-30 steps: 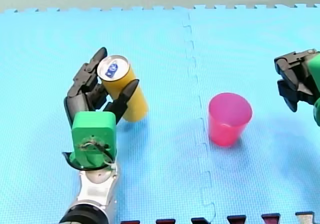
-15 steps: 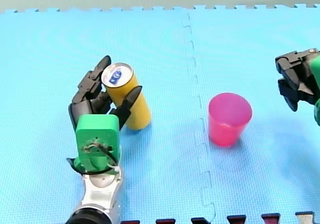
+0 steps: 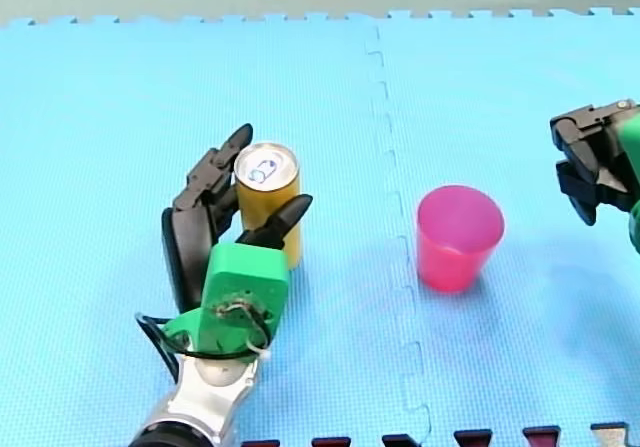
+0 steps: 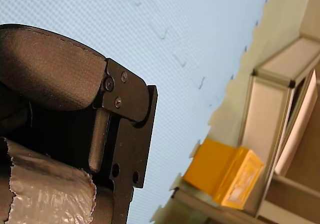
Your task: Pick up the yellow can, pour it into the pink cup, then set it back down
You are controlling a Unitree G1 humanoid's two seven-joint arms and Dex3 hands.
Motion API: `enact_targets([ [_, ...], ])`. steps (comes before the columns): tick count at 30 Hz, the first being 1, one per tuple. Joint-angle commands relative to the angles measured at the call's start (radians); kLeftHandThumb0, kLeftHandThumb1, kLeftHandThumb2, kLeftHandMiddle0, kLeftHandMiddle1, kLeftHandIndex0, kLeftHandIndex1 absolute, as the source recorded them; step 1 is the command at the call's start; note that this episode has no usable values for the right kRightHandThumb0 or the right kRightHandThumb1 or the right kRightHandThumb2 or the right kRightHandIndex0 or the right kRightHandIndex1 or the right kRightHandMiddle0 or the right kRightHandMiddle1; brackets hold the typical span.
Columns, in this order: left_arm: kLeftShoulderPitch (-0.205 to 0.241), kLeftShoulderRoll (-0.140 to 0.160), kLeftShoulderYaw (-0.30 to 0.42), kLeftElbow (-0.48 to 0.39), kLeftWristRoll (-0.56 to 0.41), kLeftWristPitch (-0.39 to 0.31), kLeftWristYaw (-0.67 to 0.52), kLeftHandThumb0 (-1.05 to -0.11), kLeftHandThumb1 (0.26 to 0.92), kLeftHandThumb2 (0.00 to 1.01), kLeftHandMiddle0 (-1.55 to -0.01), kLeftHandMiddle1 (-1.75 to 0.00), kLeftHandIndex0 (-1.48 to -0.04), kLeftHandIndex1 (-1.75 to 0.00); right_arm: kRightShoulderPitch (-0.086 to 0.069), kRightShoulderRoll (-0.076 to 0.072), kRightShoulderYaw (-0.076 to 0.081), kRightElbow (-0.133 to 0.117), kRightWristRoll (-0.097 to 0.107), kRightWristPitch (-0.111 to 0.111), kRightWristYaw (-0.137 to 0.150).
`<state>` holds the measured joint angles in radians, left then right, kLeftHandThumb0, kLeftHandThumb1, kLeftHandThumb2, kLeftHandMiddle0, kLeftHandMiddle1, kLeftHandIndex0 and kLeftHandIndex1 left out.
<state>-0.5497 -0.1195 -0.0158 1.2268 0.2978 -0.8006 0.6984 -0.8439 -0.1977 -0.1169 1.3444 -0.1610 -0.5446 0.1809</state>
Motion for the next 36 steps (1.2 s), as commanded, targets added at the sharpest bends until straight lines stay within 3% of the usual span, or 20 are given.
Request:
enact_targets([
  [1, 0.006, 0.007, -0.015, 0.003, 0.011, 0.012, 0.007, -0.355, 0.846, 0.00, -1.31, 0.00, -1.16, 0.00, 0.003, -0.005, 0.000, -0.001, 0.002, -0.005, 0.001],
  [9, 0.010, 0.012, -0.033, 0.002, 0.009, 0.026, 0.001, -0.349, 0.852, 0.00, -1.30, 0.00, -1.15, 0.00, 0.005, -0.006, 0.001, -0.001, 0.003, -0.004, 0.002],
  [24, 0.013, -0.020, 0.011, 0.006, -0.075, 0.008, -0.045, -0.328, 0.857, 0.00, -1.33, -0.01, -1.16, 0.00, 0.004, -0.014, 0.000, -0.001, 0.004, -0.001, 0.009],
  [27, 0.013, -0.025, 0.019, 0.008, -0.087, 0.002, -0.058, -0.368, 0.831, 0.00, -1.22, 0.00, -0.94, 0.00, 0.003, -0.014, 0.000, -0.001, 0.003, 0.000, 0.008],
  [30, 0.015, -0.028, 0.030, 0.009, -0.106, -0.004, -0.093, -0.510, 0.828, 0.00, -1.10, 0.00, -0.83, 0.00, 0.003, -0.016, 0.000, -0.001, 0.004, 0.000, 0.009],
  [33, 0.017, -0.028, 0.044, 0.009, -0.126, -0.015, -0.119, -0.535, 0.829, 0.00, -1.05, 0.00, -0.80, 0.00, 0.004, -0.017, 0.000, -0.002, 0.004, -0.004, 0.010],
  [36, 0.017, -0.025, 0.055, 0.010, -0.133, -0.022, -0.125, -0.545, 0.812, 0.00, -0.82, 0.00, -0.66, 0.00, 0.004, -0.018, 0.001, -0.002, 0.003, -0.007, 0.009],
])
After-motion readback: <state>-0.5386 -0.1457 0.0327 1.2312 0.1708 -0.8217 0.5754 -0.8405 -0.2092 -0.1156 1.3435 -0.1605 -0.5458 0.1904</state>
